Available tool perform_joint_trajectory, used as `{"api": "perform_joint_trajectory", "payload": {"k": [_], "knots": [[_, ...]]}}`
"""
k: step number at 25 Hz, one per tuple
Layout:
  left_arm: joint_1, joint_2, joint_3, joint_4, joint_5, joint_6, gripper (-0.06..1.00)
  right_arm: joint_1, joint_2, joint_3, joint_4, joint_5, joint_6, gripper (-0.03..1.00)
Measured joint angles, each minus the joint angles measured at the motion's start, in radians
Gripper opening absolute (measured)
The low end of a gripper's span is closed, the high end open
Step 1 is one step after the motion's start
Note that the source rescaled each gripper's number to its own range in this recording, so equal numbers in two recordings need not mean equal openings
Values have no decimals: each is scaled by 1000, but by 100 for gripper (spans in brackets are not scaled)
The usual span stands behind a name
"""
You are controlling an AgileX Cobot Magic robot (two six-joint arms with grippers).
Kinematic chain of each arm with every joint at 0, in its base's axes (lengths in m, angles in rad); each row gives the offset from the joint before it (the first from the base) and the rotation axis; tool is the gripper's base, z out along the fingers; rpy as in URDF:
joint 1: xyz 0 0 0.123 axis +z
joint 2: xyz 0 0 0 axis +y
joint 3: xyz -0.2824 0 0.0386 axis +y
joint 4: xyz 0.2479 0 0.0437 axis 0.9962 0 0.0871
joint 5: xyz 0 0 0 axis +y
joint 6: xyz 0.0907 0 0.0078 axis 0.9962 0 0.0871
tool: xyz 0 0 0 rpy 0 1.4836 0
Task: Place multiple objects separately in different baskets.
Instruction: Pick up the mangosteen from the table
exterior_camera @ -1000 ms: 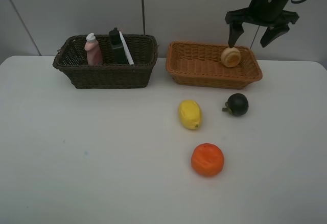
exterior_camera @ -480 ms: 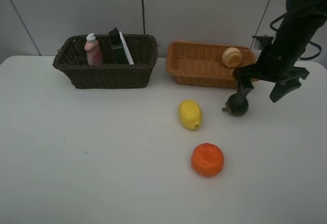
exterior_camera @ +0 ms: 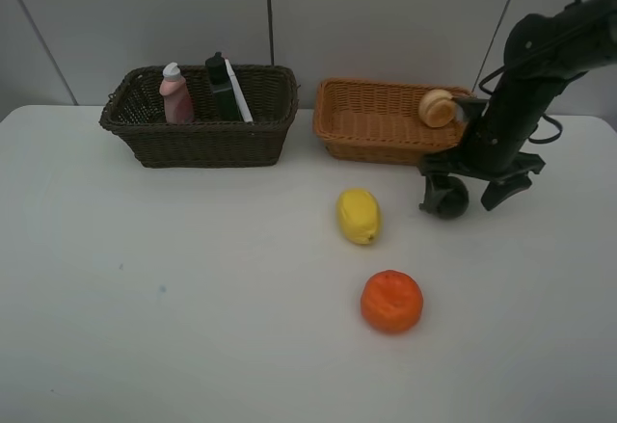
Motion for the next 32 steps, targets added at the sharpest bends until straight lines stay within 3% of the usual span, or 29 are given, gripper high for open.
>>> {"api": "perform_joint_trajectory", "payload": {"k": [11, 21, 23, 25, 26, 32], "knots": [[0, 0, 0, 0, 0, 0, 100, 0, 53, 0, 2, -143, -32, 100], [0, 0, 0, 1, 0, 0, 100, 0, 95, 0, 4, -180, -33, 100], [0, 0, 0, 1, 0, 0, 100, 0, 95, 0, 1, -178, -33, 90], [0, 0, 0, 1, 0, 0, 100, 0, 95, 0, -1, -167, -33, 55], [0, 0, 0, 1, 0, 0, 100, 0, 95, 0, -1, -160, -33, 30], [0, 0, 0, 1, 0, 0, 100, 0, 98, -3, -8, -141, -33, 32]]}}
